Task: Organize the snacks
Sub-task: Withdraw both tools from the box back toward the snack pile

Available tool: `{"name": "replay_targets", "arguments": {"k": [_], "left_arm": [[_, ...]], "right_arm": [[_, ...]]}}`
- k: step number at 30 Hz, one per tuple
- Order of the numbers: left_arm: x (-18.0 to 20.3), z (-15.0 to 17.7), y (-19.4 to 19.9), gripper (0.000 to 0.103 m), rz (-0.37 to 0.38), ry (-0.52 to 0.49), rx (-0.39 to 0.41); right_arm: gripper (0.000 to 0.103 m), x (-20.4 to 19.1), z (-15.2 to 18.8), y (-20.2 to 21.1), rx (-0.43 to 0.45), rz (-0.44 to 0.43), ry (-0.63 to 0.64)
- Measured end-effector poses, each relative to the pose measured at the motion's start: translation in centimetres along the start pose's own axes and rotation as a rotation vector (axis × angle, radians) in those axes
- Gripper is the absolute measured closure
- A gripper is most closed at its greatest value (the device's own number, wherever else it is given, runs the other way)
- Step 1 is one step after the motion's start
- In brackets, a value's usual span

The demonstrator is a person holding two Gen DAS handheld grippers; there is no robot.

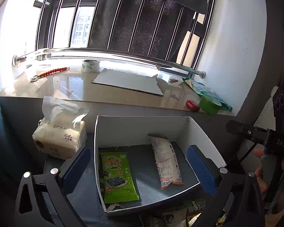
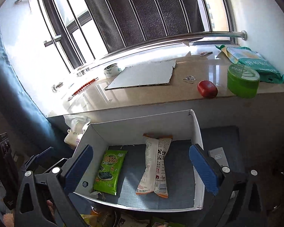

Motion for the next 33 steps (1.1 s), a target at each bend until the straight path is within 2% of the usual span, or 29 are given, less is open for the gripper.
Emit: {"name": "replay_targets", "arguments": {"k": [2, 5, 9, 11, 15, 21, 24, 27, 33], "left_arm": [[0.7, 0.5, 1.9, 0.0, 0.002, -0.011, -0.007], [2.1, 1.7, 4.8, 0.0, -0.01, -0.087, -0.023], [4.0, 4.0, 9.4, 0.0, 0.016, -0.114, 0.0], [4.5, 5.8, 11.5, 0.0, 0.005, -0.115, -0.001], [5.6, 9.8, 16.1, 0.0, -0.008, -0.14, 0.025], [6.2, 16.7, 21.0, 0.0, -0.008, -0.07, -0.013], [6.2, 18.7, 22.6, 0.0, -0.033, -0.075, -0.025], [6.0, 19.5, 23.4, 0.0, -0.028, -0.061, -0.028], [5.3, 19.3, 23.1, 0.0, -0.032, -0.031, -0.026]], "right_arm": [[0.0, -0.4, 0.5, 1.7, 0.016, -0.017, 0.007], [0.0, -0.9, 1.9, 4.5, 0.034, -0.045, 0.03], [0.0, -1.2, 5.0, 9.0, 0.093, -0.011, 0.111], [0.0, -1.5, 6.7, 11.4, 0.139, -0.013, 0.147], [0.0, -0.2, 11.1, 14.8, 0.139, 0.093, 0.147], [0.0, 1.2, 17.7, 19.2, 0.132, 0.079, 0.073], [0.0, 1.4, 20.9, 20.8, 0.141, 0.074, 0.079], [0.0, 1.5, 23.5, 21.0, 0.091, 0.082, 0.1], [0.0, -1.1, 25.0, 20.5, 0.086, 0.04, 0.192]]}}
Point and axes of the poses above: each gripper's, at about its wrist camera, not at the fingertips, and y roughly against the way its jaws point, x to its right, z to its underside, the point moved 9 cm from there along -y, roughly the way its jaws point, and after that the axes turned 8 degrees about x, right-handed, at the moved point
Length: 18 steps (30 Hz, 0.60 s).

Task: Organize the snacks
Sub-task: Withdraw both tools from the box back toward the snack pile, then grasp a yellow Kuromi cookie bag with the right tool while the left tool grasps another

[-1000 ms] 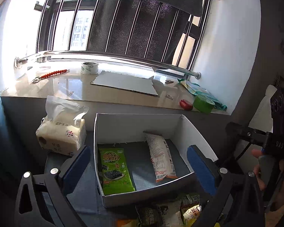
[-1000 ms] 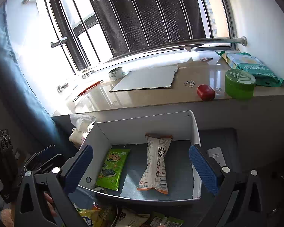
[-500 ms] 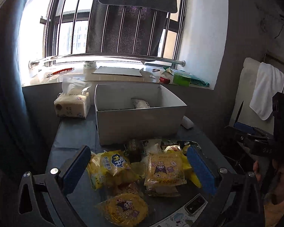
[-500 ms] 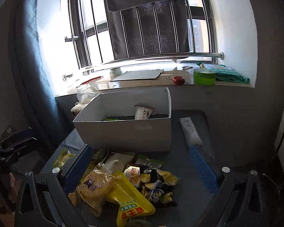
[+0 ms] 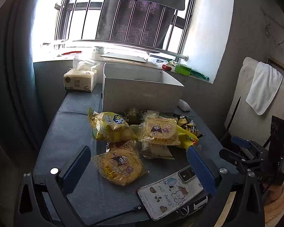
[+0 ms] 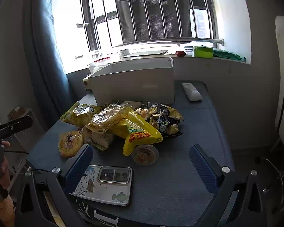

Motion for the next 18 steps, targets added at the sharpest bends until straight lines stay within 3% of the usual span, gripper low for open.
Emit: {"name": "replay_targets", "arguments": {"k": [6, 10, 18], "left_arm": [[-0.4, 0.2, 0.0, 0.0, 0.0, 0.001, 0.004], [-1.2, 0.6, 0.0, 0.0, -0.001, 0.016, -0.008], [-2.2, 2.0, -0.8, 0.0, -0.004, 0.023, -0.047]], "right_arm": [[0.0, -3.4, -0.9, -2.2, 0.006, 0.003, 0.195], [0.0, -5.5, -1.3, -4.9, -0.023, -0.069, 0.318], [0.0, -8.2, -1.4, -11.3, -0.154, -0.166, 0.558]]}}
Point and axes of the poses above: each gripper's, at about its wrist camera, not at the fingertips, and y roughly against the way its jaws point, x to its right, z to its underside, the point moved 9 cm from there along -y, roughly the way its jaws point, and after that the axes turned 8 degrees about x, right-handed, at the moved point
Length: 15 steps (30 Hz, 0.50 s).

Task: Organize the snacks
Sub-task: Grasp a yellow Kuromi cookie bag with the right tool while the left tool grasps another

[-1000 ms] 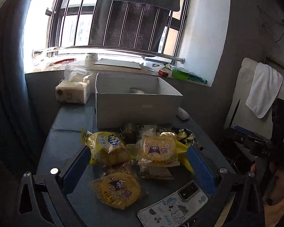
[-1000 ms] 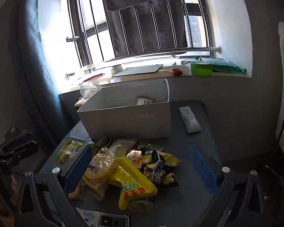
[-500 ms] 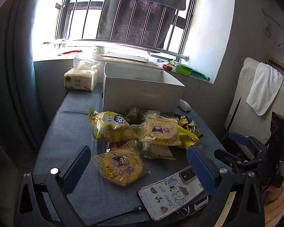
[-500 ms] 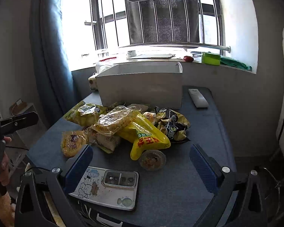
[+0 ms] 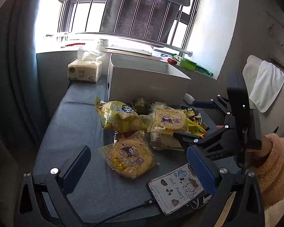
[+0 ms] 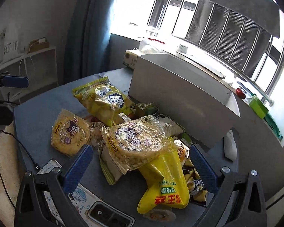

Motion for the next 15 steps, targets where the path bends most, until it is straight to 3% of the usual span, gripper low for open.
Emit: {"name": "replay_targets", "arguments": {"k": [5, 10, 15], "left_arm": [[-0.3, 0.6, -0.4, 0.0, -0.007, -0.015, -0.019], [-0.7, 1.1, -0.5, 0.0, -0.013, -0.014, -0.03], [-1.2, 1.4, -0.8, 0.0, -0.015, -0.001, -0.038]], "right_arm": [[0.0, -0.2, -0.2, -3.2, -0.051, -0.045, 0.05], [0.001, 0.0, 0.5, -5.3, -0.171, -0.138, -0.033], [0.026, -0.2, 0.1, -3.8, -0.104, -0.145, -0.066]]}}
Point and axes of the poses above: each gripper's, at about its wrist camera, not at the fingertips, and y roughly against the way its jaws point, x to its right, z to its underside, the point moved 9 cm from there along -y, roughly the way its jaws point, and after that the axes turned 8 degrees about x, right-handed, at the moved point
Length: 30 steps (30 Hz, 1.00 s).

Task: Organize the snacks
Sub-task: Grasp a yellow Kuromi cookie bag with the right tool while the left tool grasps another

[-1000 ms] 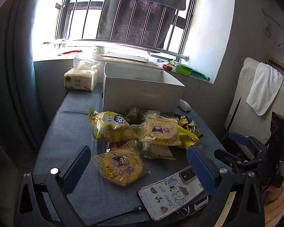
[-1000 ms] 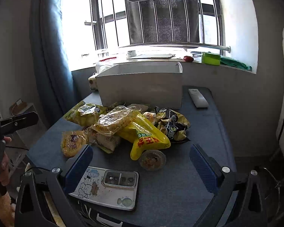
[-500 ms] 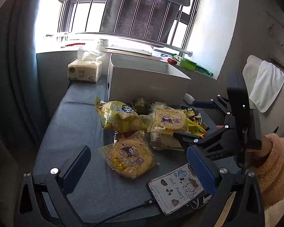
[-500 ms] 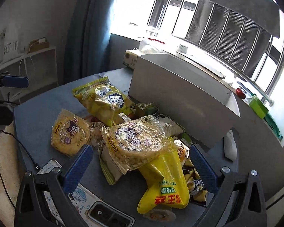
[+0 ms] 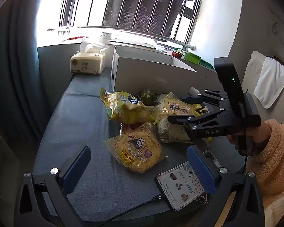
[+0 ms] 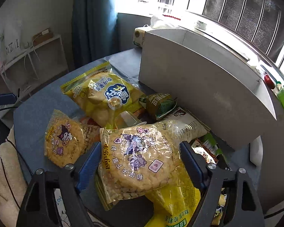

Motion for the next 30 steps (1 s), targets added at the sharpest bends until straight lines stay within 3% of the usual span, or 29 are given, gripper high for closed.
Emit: {"name": "replay_targets", "arguments": {"k": [5, 13, 18, 23, 26, 30], "left_arm": [[0.2, 0.5, -1.4, 0.0, 0.006, -0.031, -0.044], [1.4, 1.1, -5.1, 0.0, -0.024, -0.197, -0.136], [1.3, 1.6, -8.0, 0.0, -0.08, -0.135, -0.206], [1.0, 2.9, -10.6, 0.0, -0.154, -0.124, -0.26], [0.5, 3.3, -11.0, 0.001, -0.203, -0.129, -0.253], [0.5, 2.8, -10.0, 0.024, -0.147, -0.088, -0.203]], "right_arm": [[0.028, -0.5, 0.0, 2.6, 0.064, -0.001, -0.036], [0.028, 0.0, 0.1, 8.2, 0.179, -0.006, -0.204], [0.028, 0.5, 1.4, 10.4, 0.213, 0.067, -0.242], [0.028, 0.7, 3.0, 11.3, 0.22, 0.066, -0.313], [0.028, 0.8, 3.7, 11.5, 0.224, 0.055, -0.336], [0.028, 1.0, 4.3, 11.9, 0.231, 0.056, -0.352]]}}
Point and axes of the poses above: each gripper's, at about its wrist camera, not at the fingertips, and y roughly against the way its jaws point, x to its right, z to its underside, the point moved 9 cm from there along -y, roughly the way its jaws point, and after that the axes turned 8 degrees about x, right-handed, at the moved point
